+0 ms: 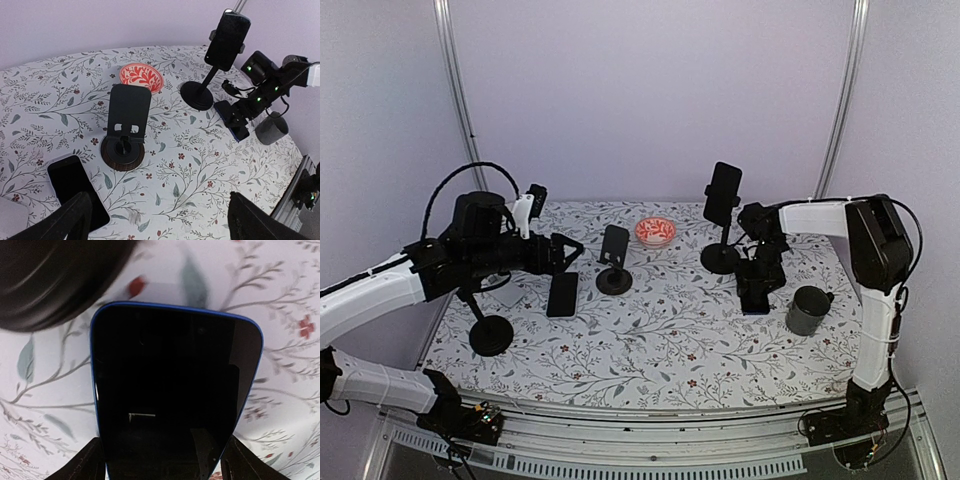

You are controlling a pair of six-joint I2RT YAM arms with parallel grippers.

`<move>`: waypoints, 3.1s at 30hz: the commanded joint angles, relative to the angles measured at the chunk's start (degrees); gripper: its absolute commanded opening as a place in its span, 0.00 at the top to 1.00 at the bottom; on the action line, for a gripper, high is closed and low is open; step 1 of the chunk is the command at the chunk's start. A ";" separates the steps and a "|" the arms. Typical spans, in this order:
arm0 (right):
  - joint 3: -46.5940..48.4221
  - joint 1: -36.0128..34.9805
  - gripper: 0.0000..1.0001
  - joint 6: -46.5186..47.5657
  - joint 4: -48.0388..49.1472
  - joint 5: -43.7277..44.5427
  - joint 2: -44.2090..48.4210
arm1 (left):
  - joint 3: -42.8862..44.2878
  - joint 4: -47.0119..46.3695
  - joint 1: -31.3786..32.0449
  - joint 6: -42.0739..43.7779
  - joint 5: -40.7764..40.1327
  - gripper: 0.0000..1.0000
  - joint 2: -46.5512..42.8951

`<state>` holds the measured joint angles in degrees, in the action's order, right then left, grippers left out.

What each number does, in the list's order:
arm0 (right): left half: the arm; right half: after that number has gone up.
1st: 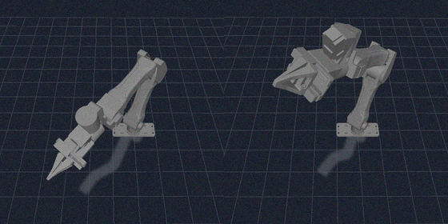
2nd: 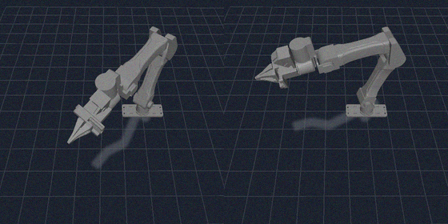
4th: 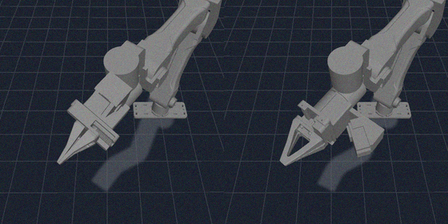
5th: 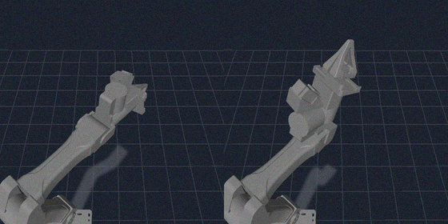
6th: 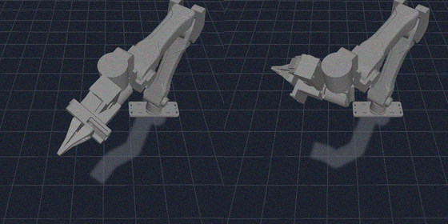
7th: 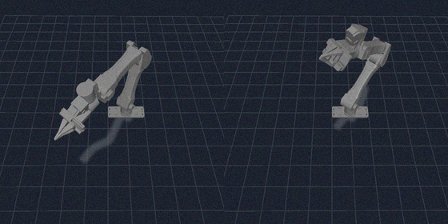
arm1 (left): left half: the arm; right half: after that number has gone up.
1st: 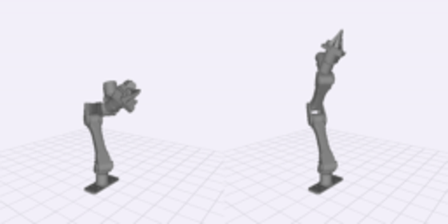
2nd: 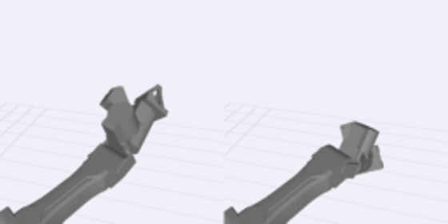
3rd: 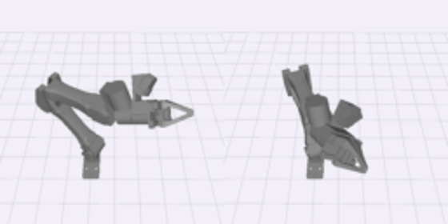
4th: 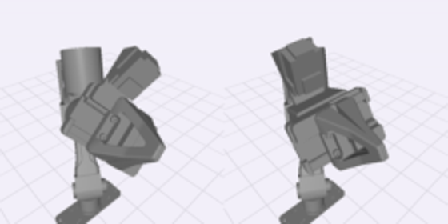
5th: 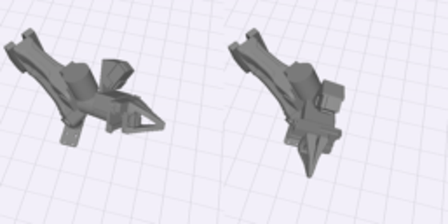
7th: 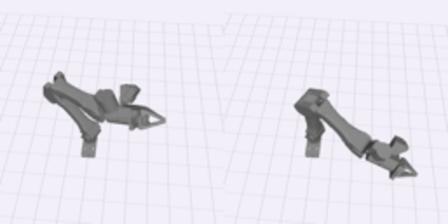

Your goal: Place the phone on the phone stand

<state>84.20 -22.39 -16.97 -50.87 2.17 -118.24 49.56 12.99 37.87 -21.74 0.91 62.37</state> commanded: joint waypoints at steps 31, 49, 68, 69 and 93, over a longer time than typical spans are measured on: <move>-12.81 -21.38 0.47 -2.39 9.77 -7.93 19.06 | 22.47 6.53 -3.48 -1.84 -12.32 0.32 33.59; -17.13 -21.38 0.47 -2.41 14.07 -9.28 19.68 | 32.45 3.93 -12.56 4.02 2.85 0.79 54.49; -16.96 -21.38 0.48 -3.07 15.20 -9.60 17.97 | 27.03 0.87 -5.54 5.18 11.66 0.80 51.37; -16.66 -21.38 0.49 -3.00 15.21 -9.63 17.69 | 26.59 0.81 -4.96 5.07 11.51 0.80 51.03; -15.47 -22.40 0.53 -0.30 20.10 -10.17 20.77 | 10.06 7.11 -2.06 -4.85 7.58 0.41 21.26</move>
<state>68.49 -43.92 -18.13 -34.46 -7.81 -101.67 60.60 22.59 34.44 -24.67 6.24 89.06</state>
